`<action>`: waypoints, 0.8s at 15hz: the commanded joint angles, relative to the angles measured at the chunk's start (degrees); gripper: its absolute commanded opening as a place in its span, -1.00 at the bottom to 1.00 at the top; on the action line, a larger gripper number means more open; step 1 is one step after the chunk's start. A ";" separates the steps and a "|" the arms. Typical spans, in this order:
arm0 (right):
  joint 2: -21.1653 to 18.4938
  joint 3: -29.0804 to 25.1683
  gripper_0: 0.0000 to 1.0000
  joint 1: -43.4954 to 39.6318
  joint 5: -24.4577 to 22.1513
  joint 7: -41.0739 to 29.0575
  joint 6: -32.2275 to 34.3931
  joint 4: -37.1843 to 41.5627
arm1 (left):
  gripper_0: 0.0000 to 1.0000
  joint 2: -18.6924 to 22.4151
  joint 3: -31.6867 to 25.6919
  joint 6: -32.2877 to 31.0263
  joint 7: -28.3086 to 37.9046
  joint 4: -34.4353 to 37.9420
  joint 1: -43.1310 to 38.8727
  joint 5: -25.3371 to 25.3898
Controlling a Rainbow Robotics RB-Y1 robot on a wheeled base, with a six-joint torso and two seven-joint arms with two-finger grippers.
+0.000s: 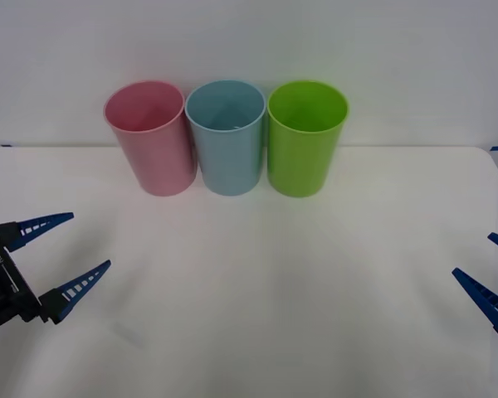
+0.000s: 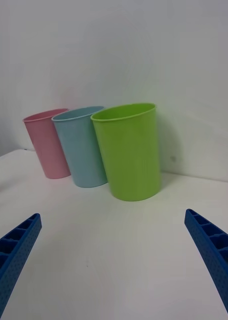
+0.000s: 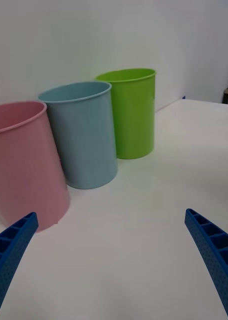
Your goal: Grasp the object on the table and drop it into the matching bin: aluminum can to the light blue bin, PET bottle to the pink bin.
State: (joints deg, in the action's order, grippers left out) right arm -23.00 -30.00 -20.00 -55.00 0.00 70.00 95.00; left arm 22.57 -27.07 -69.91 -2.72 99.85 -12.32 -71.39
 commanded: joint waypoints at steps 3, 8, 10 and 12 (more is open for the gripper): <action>0.00 0.00 1.00 0.00 0.00 0.00 0.00 0.00 | 1.00 2.74 -1.49 -0.05 0.17 -0.01 -2.53 0.29; 0.00 0.00 1.00 0.00 0.00 0.00 0.00 0.00 | 1.00 4.41 -2.81 0.83 1.05 -0.01 -4.82 1.43; 0.00 0.00 1.00 0.00 0.00 0.00 0.00 0.00 | 1.00 4.41 -2.90 1.71 1.23 -0.01 -6.05 1.43; 0.00 0.00 1.00 0.00 0.00 0.00 0.00 0.00 | 1.00 4.41 -2.81 2.15 1.40 -0.10 -6.67 1.34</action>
State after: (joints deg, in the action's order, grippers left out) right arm -23.00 -30.00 -20.00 -55.00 0.00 70.00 95.00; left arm 26.98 -29.91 -68.03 -1.44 99.83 -18.78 -69.98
